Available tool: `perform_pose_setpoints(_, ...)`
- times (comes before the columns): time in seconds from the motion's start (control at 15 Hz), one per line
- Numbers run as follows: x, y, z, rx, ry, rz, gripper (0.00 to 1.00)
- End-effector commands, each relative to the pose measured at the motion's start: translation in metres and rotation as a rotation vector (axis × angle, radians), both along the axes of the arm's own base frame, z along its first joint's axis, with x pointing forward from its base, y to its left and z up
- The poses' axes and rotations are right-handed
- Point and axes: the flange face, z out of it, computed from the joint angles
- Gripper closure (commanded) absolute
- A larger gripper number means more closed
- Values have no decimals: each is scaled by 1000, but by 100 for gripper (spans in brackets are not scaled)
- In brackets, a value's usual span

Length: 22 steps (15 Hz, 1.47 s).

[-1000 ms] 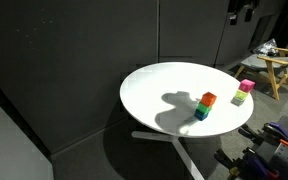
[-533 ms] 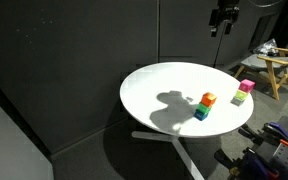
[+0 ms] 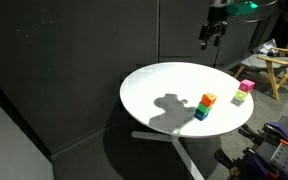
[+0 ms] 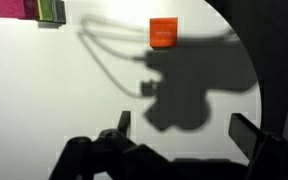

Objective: Put the orange block on the table

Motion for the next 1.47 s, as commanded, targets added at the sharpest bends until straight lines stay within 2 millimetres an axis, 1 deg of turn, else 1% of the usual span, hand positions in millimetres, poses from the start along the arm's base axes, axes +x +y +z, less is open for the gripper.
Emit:
perform_pose_setpoints(0.0, -7, 16, -16, -9, -14, -22, 0)
perform_pose_setpoints(0.27, -11, 28, -35, -21, 14, -94, 0)
perform_pose_setpoints(0.67, -11, 32, -53, -47, 71, -268, 0)
perform_pose_setpoints(0.87, -11, 33, -58, -44, 106, -299, 0)
perform_pose_setpoints(0.93, -11, 30, -60, -31, 81, -273, 0)
perform_pose_setpoints(1.07, -13, 30, -63, -33, 99, -280, 0)
perform_pose_setpoints(1.4, -13, 30, -63, -34, 101, -283, 0)
